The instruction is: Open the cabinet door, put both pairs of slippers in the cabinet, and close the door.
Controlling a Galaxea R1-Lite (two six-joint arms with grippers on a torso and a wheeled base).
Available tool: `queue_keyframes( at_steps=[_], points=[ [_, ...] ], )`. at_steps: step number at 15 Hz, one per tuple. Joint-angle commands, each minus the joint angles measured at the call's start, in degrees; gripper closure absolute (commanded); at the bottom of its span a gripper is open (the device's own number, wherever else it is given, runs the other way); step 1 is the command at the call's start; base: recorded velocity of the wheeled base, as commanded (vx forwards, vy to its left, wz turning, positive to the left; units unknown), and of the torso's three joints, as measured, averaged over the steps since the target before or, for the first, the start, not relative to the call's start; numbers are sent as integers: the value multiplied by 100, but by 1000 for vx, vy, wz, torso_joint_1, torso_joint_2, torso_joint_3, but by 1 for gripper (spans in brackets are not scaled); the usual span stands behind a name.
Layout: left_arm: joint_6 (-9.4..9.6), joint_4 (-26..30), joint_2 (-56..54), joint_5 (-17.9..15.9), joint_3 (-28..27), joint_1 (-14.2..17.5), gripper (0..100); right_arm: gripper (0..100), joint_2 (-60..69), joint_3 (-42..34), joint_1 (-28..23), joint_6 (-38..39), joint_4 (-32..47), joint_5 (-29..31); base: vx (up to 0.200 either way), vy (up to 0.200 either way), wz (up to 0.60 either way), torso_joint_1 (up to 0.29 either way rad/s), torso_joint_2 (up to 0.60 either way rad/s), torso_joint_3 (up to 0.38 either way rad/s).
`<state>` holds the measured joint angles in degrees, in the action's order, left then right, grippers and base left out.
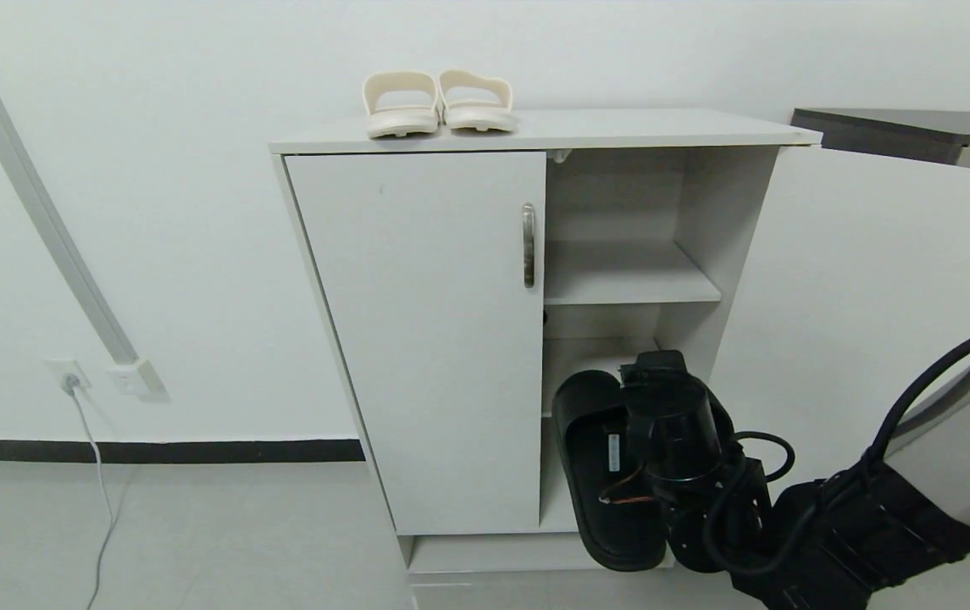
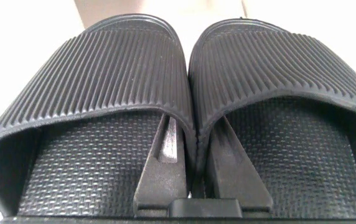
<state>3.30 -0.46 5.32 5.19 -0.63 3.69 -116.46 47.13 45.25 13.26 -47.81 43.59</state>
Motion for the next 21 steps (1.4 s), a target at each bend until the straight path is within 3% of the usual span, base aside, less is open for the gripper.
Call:
queue_keyframes(
  at_steps=[1,5,12,18,21],
  points=[
    [-119,152,-356,-572,37,-405,100,100,18,-2,10,-8,-9,0,0,0,0,0,0,0],
    [-269,46,-523,-616,63,-387,100,100,-35,7,36,18,-97,0,0,0,0,0,0,0],
    [-304,46,-532,-616,63,-387,100,100,-316,130,36,18,-387,35,0,0,0,0,0,0],
    [-304,46,-532,-616,63,-387,100,100,-325,112,45,27,-387,88,0,-200,0,0,2,4],
    [-295,38,-532,-616,63,-387,100,100,-492,112,159,36,-440,88,0,0,0,0,0,0]
  ],
)
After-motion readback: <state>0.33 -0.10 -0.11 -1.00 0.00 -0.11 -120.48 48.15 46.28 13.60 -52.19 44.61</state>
